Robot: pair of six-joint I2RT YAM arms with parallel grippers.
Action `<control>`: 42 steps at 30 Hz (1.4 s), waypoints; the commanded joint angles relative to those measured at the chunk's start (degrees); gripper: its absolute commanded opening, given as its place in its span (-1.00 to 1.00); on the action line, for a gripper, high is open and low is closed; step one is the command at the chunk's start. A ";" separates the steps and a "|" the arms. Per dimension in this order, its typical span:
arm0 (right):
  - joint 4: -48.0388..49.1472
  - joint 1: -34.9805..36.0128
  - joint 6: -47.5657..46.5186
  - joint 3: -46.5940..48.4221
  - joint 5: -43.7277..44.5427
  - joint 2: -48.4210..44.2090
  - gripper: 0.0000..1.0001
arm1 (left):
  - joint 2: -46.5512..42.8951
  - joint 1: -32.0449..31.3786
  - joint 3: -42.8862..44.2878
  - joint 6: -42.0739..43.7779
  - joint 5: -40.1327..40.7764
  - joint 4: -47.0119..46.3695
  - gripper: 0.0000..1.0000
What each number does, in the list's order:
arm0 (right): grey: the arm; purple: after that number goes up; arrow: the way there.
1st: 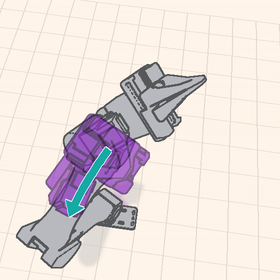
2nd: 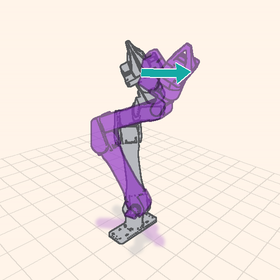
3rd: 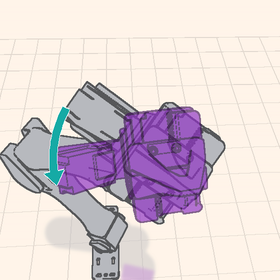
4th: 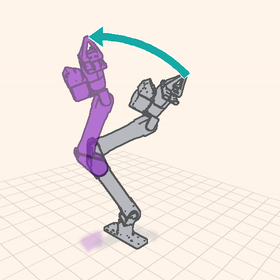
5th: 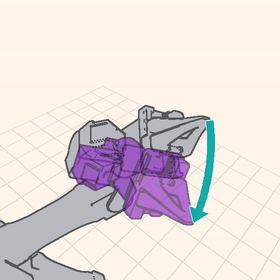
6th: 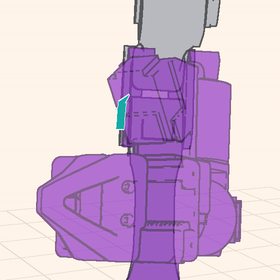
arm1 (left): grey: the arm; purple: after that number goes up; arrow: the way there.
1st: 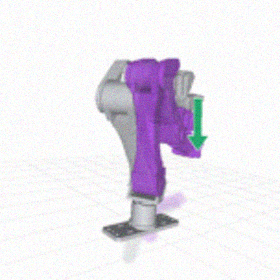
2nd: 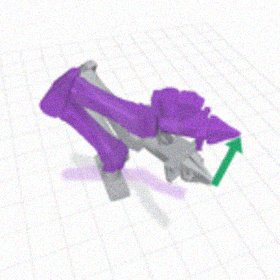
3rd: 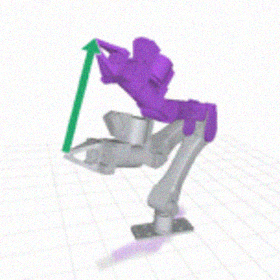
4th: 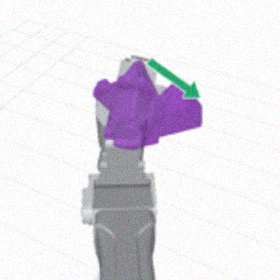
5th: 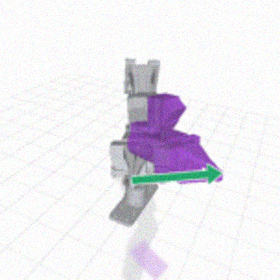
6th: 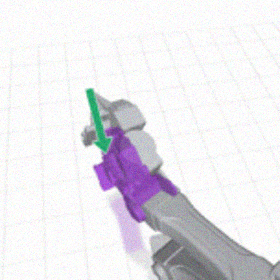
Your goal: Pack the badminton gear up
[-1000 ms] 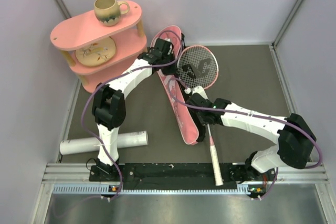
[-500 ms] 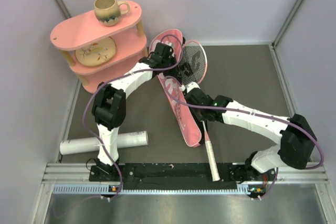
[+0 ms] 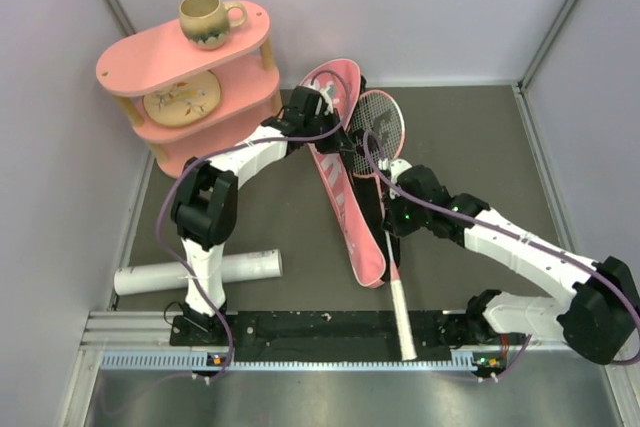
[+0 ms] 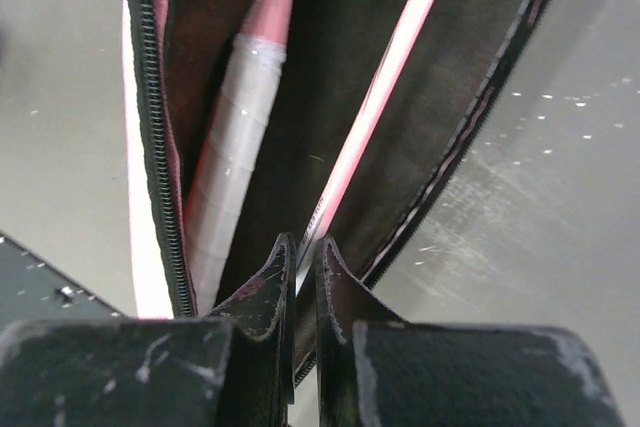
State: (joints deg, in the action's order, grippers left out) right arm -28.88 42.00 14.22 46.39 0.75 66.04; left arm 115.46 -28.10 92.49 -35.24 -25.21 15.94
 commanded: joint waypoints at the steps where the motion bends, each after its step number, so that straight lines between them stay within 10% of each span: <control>1: 10.34 -2.53 -0.24 2.56 -12.62 2.49 -1.00 | -6.30 -0.82 -3.53 -2.98 -12.31 -11.54 -1.00; 21: 9.28 -5.00 0.72 0.90 -17.55 2.16 -1.00 | -2.96 0.06 1.90 0.44 -11.00 -8.30 -1.00; 28: 22.19 -6.40 11.17 -3.85 -9.55 4.09 -1.00 | -4.10 -0.03 -3.19 -4.13 -12.41 -12.87 -1.00; 32: 28.44 -6.49 15.05 -9.82 -11.04 -1.77 -0.30 | -4.37 -0.03 -3.81 -3.95 -11.97 -12.52 -1.00; 42: 21.25 -7.01 15.23 -16.68 -7.08 -17.15 0.09 | -3.14 -0.03 -2.75 -4.31 -11.97 -12.25 -1.00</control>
State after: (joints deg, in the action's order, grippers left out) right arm -6.92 35.81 28.62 30.61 -9.37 55.68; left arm 113.16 -28.18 87.90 -38.81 -35.11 9.37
